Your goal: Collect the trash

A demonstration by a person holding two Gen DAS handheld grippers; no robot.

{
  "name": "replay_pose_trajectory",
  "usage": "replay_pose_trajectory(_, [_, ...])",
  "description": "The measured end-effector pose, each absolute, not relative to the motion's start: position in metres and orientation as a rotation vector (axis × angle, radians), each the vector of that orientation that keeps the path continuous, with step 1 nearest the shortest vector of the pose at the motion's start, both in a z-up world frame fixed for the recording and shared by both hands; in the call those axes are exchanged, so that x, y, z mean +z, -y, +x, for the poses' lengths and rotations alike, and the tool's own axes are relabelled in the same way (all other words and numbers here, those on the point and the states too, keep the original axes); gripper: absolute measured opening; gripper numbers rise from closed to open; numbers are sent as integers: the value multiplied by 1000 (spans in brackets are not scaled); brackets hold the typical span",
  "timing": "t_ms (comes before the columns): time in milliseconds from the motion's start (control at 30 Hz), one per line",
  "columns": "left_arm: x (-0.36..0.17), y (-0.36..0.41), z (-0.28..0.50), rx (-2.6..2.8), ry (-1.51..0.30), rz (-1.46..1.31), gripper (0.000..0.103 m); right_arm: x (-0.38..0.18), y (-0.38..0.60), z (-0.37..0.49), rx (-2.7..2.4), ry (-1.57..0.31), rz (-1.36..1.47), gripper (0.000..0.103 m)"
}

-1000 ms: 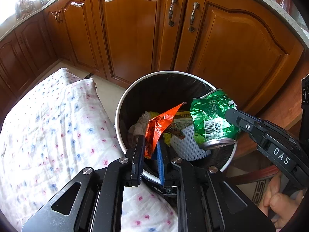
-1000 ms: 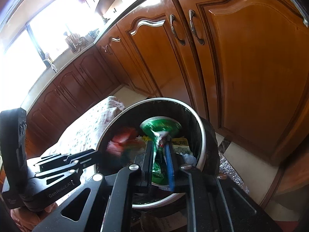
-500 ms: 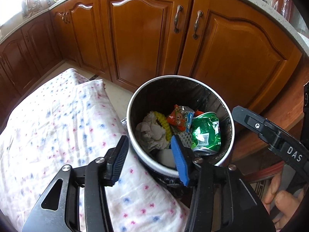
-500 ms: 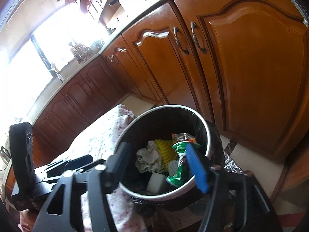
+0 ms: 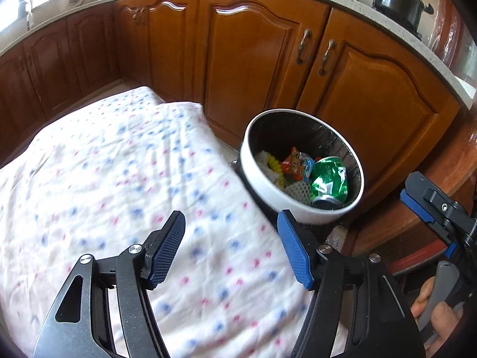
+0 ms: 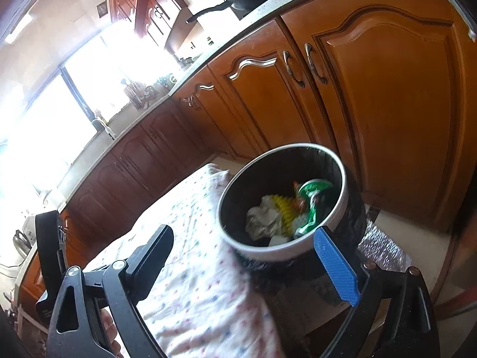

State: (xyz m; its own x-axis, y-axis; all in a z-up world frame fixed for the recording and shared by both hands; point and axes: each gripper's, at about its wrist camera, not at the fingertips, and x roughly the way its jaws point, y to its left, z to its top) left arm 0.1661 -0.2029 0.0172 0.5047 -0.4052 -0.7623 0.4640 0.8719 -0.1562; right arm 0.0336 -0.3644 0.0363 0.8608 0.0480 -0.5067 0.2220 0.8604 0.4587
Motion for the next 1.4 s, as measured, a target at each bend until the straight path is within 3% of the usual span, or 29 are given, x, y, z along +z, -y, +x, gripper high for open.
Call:
replay_pose_trajectory(600, [1,102,94,-455,-871,-36,75,16,282,-21,-84,-526,479,100])
replay_pose_trajectory(967, [3,59,54,-401,-762,-85,75,48,241,-59,-185,-307,230,103])
replay_pose_trajectory(1000, [8,55,49,-396,-729,-86,76,53,234,-65,-201,-264,185,103])
replay_pose_trajectory(1100, [24,42,33,-348,-611,-81,100,59,224,-67,-224,-230,103,103])
replay_pose_trajectory(1133, [29,38,28,-320,-566,-80,103,59,222,-67,-225,-227,91,103])
replay_pose_trajectory(1267, [38,30,12,-238,-437,-60,103,55,222,-64,-220,-216,87,103])
replay_pose_trajectory(1400, [30,31,13,-213,-443,-28,103,44,220,-59,-215,-236,73,103])
